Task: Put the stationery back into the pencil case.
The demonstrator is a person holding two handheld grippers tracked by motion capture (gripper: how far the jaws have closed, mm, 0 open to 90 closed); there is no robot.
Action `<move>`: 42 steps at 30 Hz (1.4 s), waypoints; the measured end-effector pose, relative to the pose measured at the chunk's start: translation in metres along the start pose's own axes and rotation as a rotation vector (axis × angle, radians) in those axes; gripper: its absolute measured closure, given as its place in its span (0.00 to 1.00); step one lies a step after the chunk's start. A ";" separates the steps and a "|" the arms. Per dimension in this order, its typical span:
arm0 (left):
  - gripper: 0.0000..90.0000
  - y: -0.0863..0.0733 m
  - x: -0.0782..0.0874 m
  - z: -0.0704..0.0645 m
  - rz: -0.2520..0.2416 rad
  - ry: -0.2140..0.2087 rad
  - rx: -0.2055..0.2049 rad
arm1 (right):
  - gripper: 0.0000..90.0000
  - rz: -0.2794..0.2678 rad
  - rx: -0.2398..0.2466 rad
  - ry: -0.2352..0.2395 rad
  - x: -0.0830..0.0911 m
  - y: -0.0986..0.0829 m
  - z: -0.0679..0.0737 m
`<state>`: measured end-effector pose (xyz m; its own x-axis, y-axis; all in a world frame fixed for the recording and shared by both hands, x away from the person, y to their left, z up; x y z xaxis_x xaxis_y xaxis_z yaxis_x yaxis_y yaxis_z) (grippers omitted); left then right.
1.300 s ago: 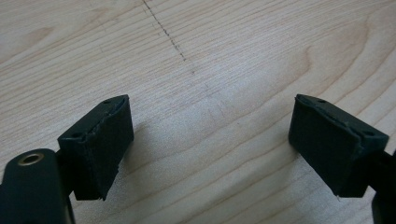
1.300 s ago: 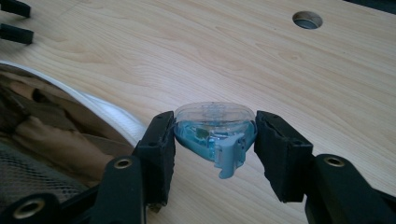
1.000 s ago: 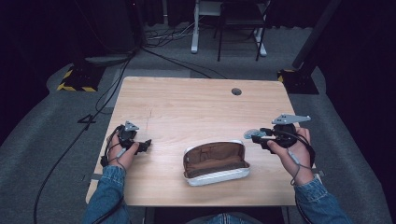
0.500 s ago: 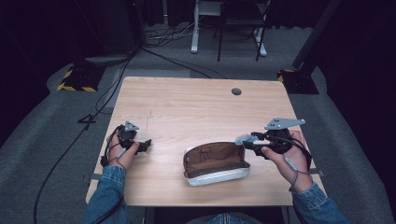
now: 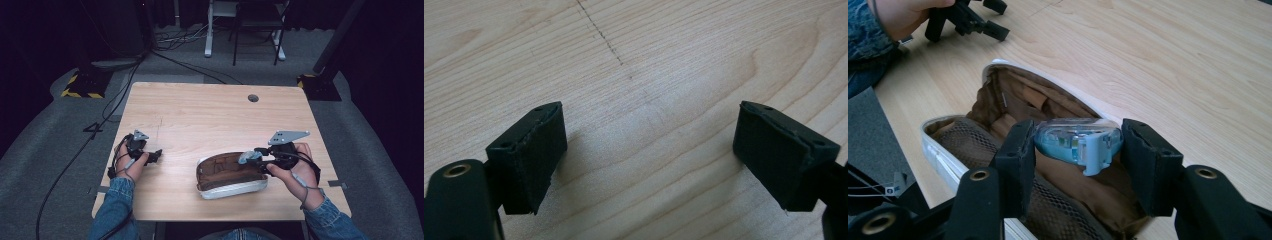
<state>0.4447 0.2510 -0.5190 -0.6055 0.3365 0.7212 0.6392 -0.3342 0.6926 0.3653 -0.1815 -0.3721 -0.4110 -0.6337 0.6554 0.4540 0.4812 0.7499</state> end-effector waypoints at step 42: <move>0.16 0.001 -0.001 0.000 -0.002 -0.001 -0.002 | 0.55 0.080 0.007 0.115 -0.057 -0.007 0.031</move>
<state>0.4462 0.2496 -0.5190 -0.6063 0.3385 0.7196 0.6369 -0.3351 0.6943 0.3610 -0.1301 -0.4120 -0.2800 -0.6586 0.6984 0.4760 0.5366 0.6968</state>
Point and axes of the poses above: each handheld gripper's, and its own axes: x roughly backward along the jaws, y roughly out of its top, z roughly to its left, the point moved 2 cm from there along -x, roughly forward along the jaws, and after that the axes turned 1 degree about y, right-handed, at the moved point
